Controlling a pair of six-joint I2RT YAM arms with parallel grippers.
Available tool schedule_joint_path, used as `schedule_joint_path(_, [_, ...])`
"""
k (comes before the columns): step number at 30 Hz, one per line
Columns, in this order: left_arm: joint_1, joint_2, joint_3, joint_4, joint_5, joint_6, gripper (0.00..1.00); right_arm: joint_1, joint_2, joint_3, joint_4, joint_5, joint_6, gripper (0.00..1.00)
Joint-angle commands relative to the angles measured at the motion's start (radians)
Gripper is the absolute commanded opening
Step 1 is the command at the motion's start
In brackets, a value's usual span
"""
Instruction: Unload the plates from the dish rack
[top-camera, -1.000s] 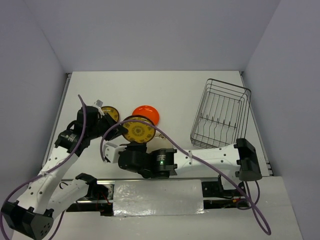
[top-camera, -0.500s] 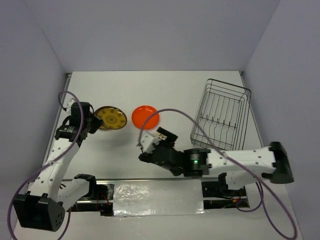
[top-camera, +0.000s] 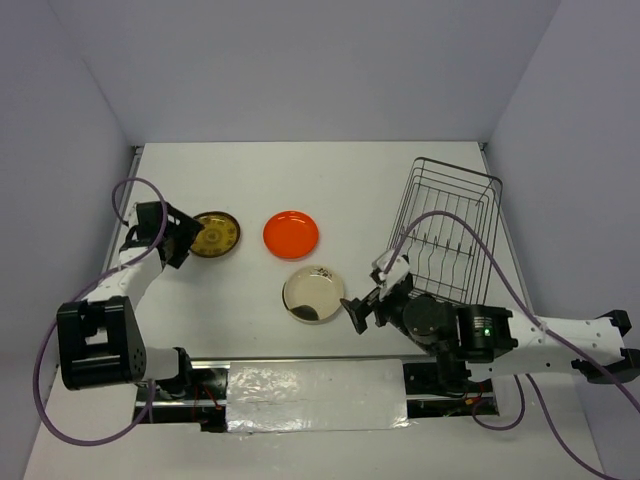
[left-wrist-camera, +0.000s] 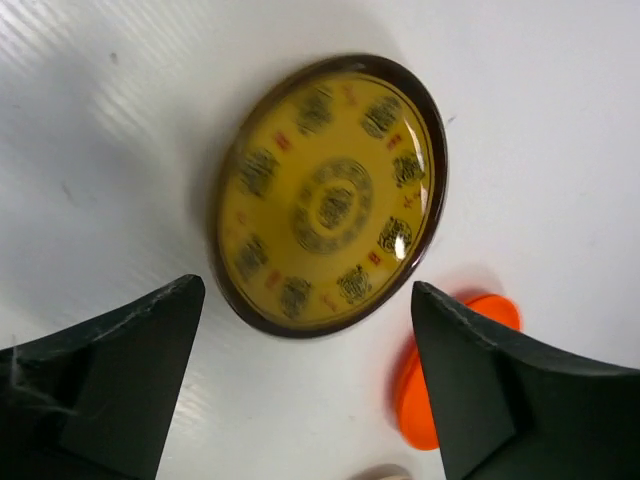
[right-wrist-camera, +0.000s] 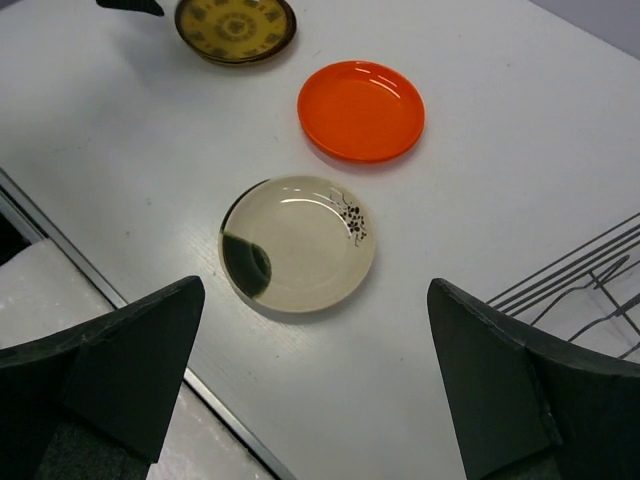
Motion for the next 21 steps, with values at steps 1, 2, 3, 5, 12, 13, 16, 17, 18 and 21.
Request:
schedule_joint_path(1, [0.004, -0.030, 0.011, 0.070, 0.047, 0.009, 1.00, 0.003, -0.057, 0.012, -0.057, 0.011, 0.101, 1.00])
schedule_joint_path(2, [0.007, -0.034, 0.028, 0.039, 0.047, 0.025, 0.99, 0.003, -0.063, 0.017, -0.081, 0.016, 0.119, 1.00])
schedule_joint_path(3, [0.007, -0.037, 0.051, -0.056, 0.015, 0.035, 0.99, 0.005, -0.066, 0.032, -0.097, 0.045, 0.142, 1.00])
schedule_joint_path(5, [0.007, -0.068, 0.118, -0.151, -0.034, 0.077, 0.99, 0.005, -0.065, 0.058, -0.194, 0.089, 0.260, 1.00])
schedule_joint_path(12, [-0.007, -0.321, 0.298, -0.428, -0.024, 0.383, 0.99, -0.074, 0.000, 0.281, -0.845, 0.307, 0.943, 1.00])
schedule_joint_path(13, [-0.009, -0.380, 0.325, -0.483, -0.022, 0.457, 1.00, -0.074, -0.005, 0.293, -0.923, 0.324, 1.016, 1.00])
schedule_joint_path(16, [-0.009, -0.509, 0.352, -0.594, -0.094, 0.561, 0.99, -0.072, -0.022, 0.339, -0.998, 0.332, 1.046, 1.00])
schedule_joint_path(17, [-0.009, -0.548, 0.350, -0.613, -0.121, 0.581, 0.99, -0.075, -0.025, 0.368, -1.017, 0.335, 1.046, 1.00])
schedule_joint_path(18, [-0.010, -0.585, 0.342, -0.628, -0.129, 0.595, 0.99, -0.075, -0.029, 0.382, -1.028, 0.338, 1.011, 1.00])
schedule_joint_path(21, [-0.025, -0.775, 0.245, -0.614, -0.032, 0.630, 1.00, -0.075, -0.041, 0.456, -1.032, 0.355, 0.893, 1.00])
